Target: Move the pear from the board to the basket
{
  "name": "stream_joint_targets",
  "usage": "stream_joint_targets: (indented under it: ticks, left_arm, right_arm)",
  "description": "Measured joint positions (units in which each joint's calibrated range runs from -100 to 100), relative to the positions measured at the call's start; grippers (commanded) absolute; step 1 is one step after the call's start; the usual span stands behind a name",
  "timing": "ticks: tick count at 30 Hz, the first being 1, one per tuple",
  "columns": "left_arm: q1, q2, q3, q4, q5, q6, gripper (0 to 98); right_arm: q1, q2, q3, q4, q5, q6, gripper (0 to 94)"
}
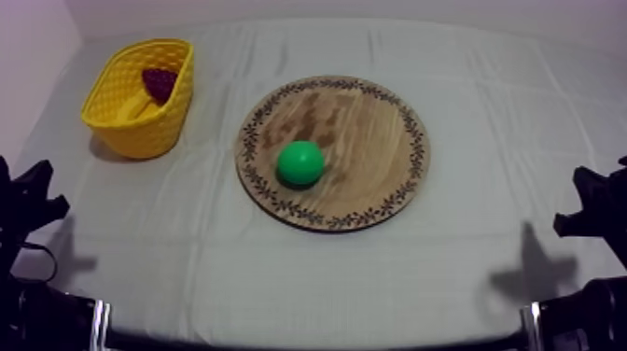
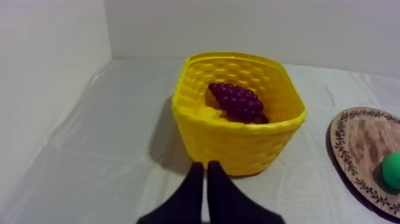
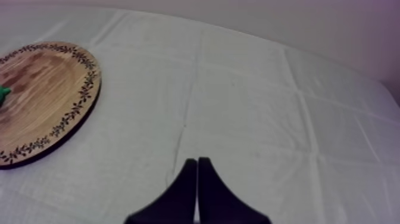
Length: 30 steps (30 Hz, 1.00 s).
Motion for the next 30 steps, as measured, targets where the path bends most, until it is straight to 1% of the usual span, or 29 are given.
stream_joint_targets:
  ticks: [3, 17, 19, 23, 25, 30]
  left_arm:
    - [0.55, 0.00, 0.19, 0.14, 0.92, -0.31, 0.0]
    - [0.76, 0.00, -0.46, 0.08, 0.93, -0.31, 0.0]
    - [1.16, 0.00, -0.86, -0.68, 1.29, -0.12, 0.0]
    - [2.25, 0.84, -2.52, -3.01, 1.46, 1.67, 0.0]
    - [2.61, 2.00, -4.13, -3.74, 1.46, 2.49, 0.0]
    - [3.47, 6.41, -9.49, -4.13, 1.46, 3.87, 0.0]
  right_arm:
    - [0.00, 0.00, 0.00, 0.00, 0.00, 0.00, 0.5]
    - [0.00, 0.00, 0.00, 0.00, 0.00, 0.00, 0.5]
    - [0.00, 0.00, 0.00, 0.00, 0.00, 0.00, 0.5]
    - [0.00, 0.00, 0.00, 0.00, 0.00, 0.00, 0.5]
    - [0.00, 0.00, 0.00, 0.00, 0.00, 0.00, 0.5]
    - [0.00, 0.00, 0.00, 0.00, 0.00, 0.00, 0.5]
